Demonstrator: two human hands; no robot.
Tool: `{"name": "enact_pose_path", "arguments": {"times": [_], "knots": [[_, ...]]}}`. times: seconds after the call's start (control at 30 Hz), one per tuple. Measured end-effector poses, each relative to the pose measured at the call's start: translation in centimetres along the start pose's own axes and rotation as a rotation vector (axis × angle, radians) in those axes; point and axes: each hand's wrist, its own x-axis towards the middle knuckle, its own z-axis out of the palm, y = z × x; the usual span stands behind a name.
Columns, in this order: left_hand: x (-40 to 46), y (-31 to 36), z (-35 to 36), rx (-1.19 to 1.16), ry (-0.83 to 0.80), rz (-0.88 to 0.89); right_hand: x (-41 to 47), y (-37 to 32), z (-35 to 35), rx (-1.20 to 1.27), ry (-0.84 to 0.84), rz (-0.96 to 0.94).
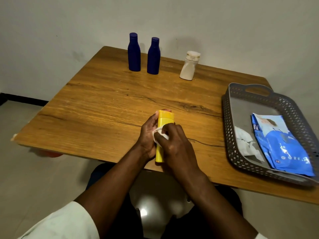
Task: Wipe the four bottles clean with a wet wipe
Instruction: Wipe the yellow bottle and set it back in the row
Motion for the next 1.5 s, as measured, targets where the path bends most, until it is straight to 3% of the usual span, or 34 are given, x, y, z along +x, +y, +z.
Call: {"name": "enact_pose_path", "arguments": {"times": [0.2, 0.33, 0.43, 0.5, 0.67, 0.87, 1.1, 1.17, 1.27, 1.33, 1.4, 1.5], "knots": [[0.5, -0.3, -0.6, 0.002, -0.042, -0.001, -4.1, -0.2, -0.2, 0.251, -0.055, -0.017], [0.3, -0.4, -0.4, 0.034, -0.013, -0.043, -3.1, 2.0, -1.3, 0.552, 0.181, 0.188], [0.3, -0.5, -0.9, 0.081, 0.006, -0.084, 0.1, 3.9, -2.2, 0.481, 0.387, 0.334], [0.3, -0.7, -0.8, 0.112, 0.007, -0.097, 2.2, 4.5, -2.1, 0.414, 0.426, 0.335], [0.1, -0.8, -0.2, 0.106, 0.009, -0.107, 3.2, 3.3, 0.4, 0.337, 0.275, 0.270], [0.4, -0.6, -0.5, 0.111, 0.090, -0.034, -1.8, 1.7, 2.5, 0.169, 0.249, 0.200], [0.8, -1.2, -0.9, 0.056, 0.171, 0.021, -7.1, -1.2, 2.4, 0.282, 0.240, 0.198], [0.8, -1.0, -0.8, 0.024, 0.180, -0.028, -7.3, -1.4, 1.7, 0.507, 0.325, 0.302], [0.8, -0.5, -0.2, -0.088, 0.204, -0.052, -6.2, -0.5, -0.5, 1.017, 0.430, 0.734], [0.7, -0.2, 0.0, -0.143, 0.224, -0.044, -5.5, 1.3, -1.4, 1.059, 0.462, 0.908], [0.5, -0.1, 0.3, -0.148, 0.238, -0.020, -4.1, 2.9, -2.3, 1.043, 0.476, 0.926], [0.1, -0.2, 0.9, -0.128, 0.254, -0.060, -1.2, 4.2, -3.2, 0.898, 0.407, 0.760]]}}
